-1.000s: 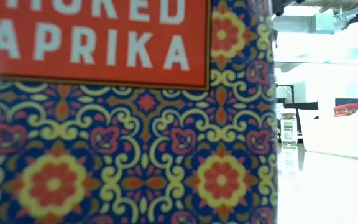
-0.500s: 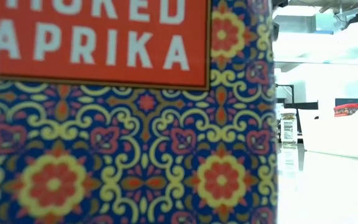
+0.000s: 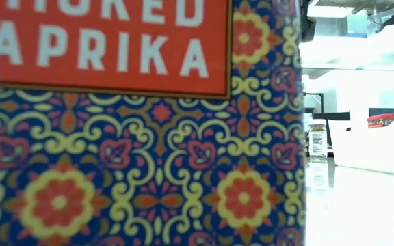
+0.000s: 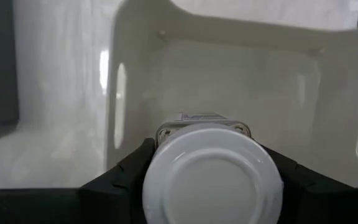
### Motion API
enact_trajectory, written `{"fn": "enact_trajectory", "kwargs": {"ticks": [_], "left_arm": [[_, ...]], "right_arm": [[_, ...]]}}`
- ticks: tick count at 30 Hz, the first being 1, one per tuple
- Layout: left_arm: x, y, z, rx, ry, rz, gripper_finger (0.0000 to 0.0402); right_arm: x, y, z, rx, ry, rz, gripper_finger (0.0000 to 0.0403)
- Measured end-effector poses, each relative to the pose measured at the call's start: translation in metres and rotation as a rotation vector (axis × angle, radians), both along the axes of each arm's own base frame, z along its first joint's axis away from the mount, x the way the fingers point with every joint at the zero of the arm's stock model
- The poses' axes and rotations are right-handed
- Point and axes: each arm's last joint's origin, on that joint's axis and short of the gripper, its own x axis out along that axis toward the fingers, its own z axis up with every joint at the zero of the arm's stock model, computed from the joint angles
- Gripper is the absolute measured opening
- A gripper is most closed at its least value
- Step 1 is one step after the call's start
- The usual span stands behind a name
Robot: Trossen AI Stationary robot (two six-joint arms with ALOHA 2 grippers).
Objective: Sort spices by type
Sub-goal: Put the white spice bottle into the gray bin
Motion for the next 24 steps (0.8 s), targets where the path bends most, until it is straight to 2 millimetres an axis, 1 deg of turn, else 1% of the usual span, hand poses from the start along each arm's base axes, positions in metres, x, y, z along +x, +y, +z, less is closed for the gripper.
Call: {"fn": "enact_trajectory", "kwargs": {"ticks": [4, 12, 19, 24], "left_arm": [[-0.006, -0.001, -0.004, 0.048, -0.044, -0.014, 0.0202], [-0.008, -0.002, -0.005, 0.063, -0.058, -0.034, 0.0202], [-0.014, -0.005, -0.005, 0.073, -0.087, -0.038, 0.0202], [-0.016, -0.004, -0.018, 0.060, -0.092, 0.006, 0.0202]], "right_arm": [[0.000, 0.000, 0.000, 0.012, 0.001, -0.005, 0.0311], [0.000, -0.001, 0.000, 0.034, 0.000, -0.018, 0.0311], [0.000, -0.001, 0.000, 0.034, -0.001, -0.018, 0.0311], [0.000, -0.001, 0.000, 0.035, -0.003, -0.018, 0.0311]]}}
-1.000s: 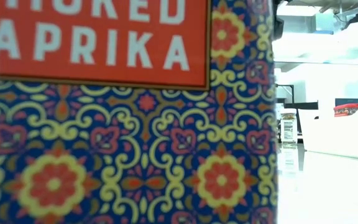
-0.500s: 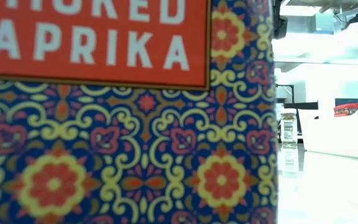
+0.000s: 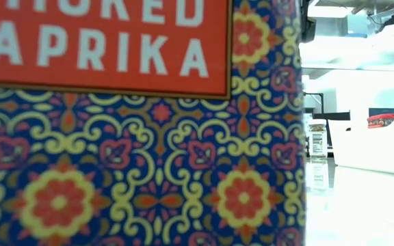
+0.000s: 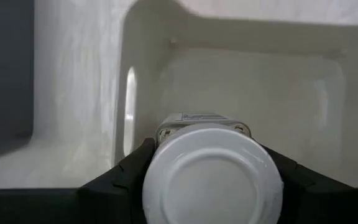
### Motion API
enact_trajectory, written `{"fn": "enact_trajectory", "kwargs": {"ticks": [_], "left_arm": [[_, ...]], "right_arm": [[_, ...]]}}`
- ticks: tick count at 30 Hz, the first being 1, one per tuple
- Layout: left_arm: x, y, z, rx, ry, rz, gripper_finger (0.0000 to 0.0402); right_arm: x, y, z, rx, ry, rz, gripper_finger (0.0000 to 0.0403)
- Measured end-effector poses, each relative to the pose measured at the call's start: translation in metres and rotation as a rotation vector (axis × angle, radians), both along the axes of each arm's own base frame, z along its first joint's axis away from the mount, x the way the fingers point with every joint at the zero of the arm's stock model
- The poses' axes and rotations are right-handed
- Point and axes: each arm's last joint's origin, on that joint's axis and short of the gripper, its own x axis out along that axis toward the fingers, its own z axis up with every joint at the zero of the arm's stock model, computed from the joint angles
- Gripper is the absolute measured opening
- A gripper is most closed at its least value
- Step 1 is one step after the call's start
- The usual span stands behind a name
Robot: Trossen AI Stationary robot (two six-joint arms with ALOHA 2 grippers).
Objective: Sort spices by type
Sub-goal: Put the white spice bottle into the gray bin
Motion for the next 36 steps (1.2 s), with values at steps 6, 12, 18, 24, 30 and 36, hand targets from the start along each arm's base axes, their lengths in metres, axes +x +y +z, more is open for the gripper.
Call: {"fn": "enact_trajectory", "kwargs": {"ticks": [6, 12, 18, 24, 30, 36], "left_arm": [[-0.0004, 0.0007, -0.0092, -0.023, 0.001, 0.037, 0.0202], [-0.0018, 0.0017, -0.0115, -0.015, 0.031, 0.015, 0.0202], [-0.0016, 0.0016, -0.0115, 0.014, 0.024, -0.057, 0.0208], [-0.0016, 0.0016, -0.0115, 0.002, 0.027, -0.028, 0.0216], [-0.0016, 0.0016, -0.0115, 0.004, 0.026, -0.034, 0.0218], [-0.0013, 0.0016, -0.0113, 0.015, 0.014, -0.054, 0.0218]], "right_arm": [[0.0013, 0.0004, 0.0031, 0.001, -0.034, 0.004, 0.0311], [0.0019, 0.0005, 0.0043, 0.001, -0.048, 0.006, 0.0311], [0.0019, 0.0005, 0.0044, 0.000, -0.049, 0.006, 0.0311], [0.0019, 0.0005, 0.0045, -0.001, -0.049, 0.007, 0.0311], [0.0019, 0.0005, 0.0044, -0.001, -0.049, 0.007, 0.0311], [0.0019, 0.0005, 0.0044, -0.001, -0.049, 0.007, 0.0311]]}}
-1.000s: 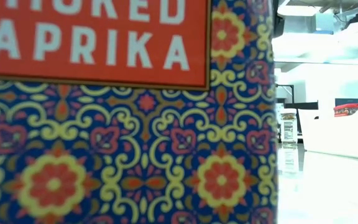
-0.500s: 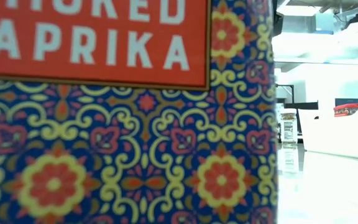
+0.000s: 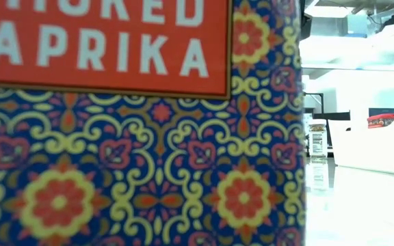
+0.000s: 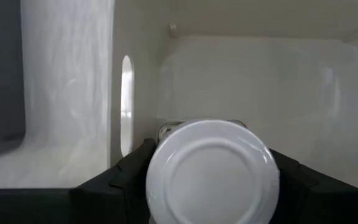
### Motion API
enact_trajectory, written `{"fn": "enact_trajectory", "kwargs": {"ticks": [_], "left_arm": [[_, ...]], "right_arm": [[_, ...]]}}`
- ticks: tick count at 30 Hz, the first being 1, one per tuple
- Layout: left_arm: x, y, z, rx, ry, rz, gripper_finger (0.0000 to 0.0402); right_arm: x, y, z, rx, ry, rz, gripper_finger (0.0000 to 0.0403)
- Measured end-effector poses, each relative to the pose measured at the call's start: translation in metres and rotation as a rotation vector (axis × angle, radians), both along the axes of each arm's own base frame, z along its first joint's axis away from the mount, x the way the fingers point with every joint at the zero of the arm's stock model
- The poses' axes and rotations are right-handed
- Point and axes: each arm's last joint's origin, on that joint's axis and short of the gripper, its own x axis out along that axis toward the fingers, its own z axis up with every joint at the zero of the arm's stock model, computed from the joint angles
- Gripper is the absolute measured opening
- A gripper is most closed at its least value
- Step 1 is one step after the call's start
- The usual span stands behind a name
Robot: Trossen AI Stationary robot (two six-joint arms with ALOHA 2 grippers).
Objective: Sort spices by type
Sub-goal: Put the white spice bottle into the gray bin
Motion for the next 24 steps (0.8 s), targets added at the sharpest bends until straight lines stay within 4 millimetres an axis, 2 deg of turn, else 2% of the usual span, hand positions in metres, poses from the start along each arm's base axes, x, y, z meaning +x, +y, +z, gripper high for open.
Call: {"fn": "enact_trajectory", "kwargs": {"ticks": [16, 24], "left_arm": [[0.0000, -0.0014, 0.0002, -0.035, 0.018, 0.028, 0.0220], [-0.0001, -0.0014, 0.0002, -0.048, 0.024, 0.055, 0.0262]], "right_arm": [[-0.0007, 0.0024, 0.0000, 0.001, 0.000, 0.009, 0.0311], [-0.0007, 0.0024, 0.0000, 0.002, 0.000, 0.008, 0.0311]]}}
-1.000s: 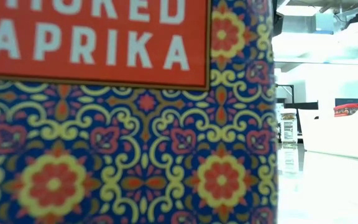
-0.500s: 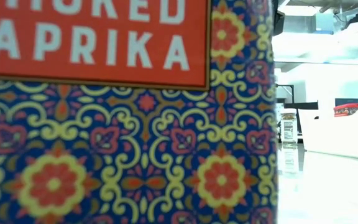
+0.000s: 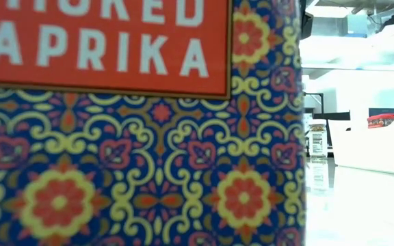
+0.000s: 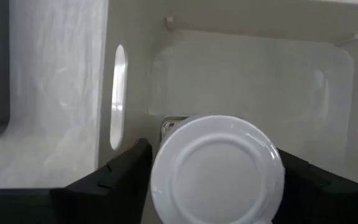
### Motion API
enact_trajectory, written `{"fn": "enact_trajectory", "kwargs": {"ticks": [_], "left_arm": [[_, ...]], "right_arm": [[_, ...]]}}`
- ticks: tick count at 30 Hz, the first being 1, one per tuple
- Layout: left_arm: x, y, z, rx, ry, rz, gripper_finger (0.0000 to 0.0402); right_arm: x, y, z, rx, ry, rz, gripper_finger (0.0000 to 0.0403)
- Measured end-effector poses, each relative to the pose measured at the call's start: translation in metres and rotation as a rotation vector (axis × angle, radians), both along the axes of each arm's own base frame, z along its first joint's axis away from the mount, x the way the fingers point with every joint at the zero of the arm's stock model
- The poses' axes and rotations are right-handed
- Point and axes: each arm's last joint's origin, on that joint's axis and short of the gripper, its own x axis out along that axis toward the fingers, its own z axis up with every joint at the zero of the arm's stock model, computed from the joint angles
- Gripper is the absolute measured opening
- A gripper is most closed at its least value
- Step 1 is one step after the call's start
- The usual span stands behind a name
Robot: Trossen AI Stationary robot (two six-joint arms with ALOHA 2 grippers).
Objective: Sort spices by type
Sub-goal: Put the white spice bottle into the gray bin
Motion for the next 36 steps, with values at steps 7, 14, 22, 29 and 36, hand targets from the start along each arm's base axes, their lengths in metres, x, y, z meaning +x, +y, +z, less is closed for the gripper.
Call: {"fn": "enact_trajectory", "kwargs": {"ticks": [7, 14, 22, 29, 36], "left_arm": [[0.000, 0.000, 0.000, -0.001, 0.002, 0.004, 0.0294], [0.001, -0.002, 0.006, -0.037, 0.004, 0.039, 0.0295], [0.001, -0.005, 0.028, -0.042, 0.025, 0.020, 0.0295], [-0.001, 0.004, 0.057, 0.028, 0.065, 0.086, 0.0295], [0.009, 0.015, 0.091, -0.041, 0.071, 0.340, 0.0295]], "right_arm": [[0.000, 0.000, 0.000, 0.000, 0.000, 0.000, 0.0311], [0.000, 0.000, 0.000, 0.000, 0.000, 0.000, 0.0311], [0.000, 0.000, 0.000, -0.001, 0.000, 0.000, 0.0311], [0.000, 0.000, 0.000, -0.003, 0.002, 0.001, 0.0311], [-0.002, -0.001, -0.005, -0.013, 0.057, -0.002, 0.0311]]}}
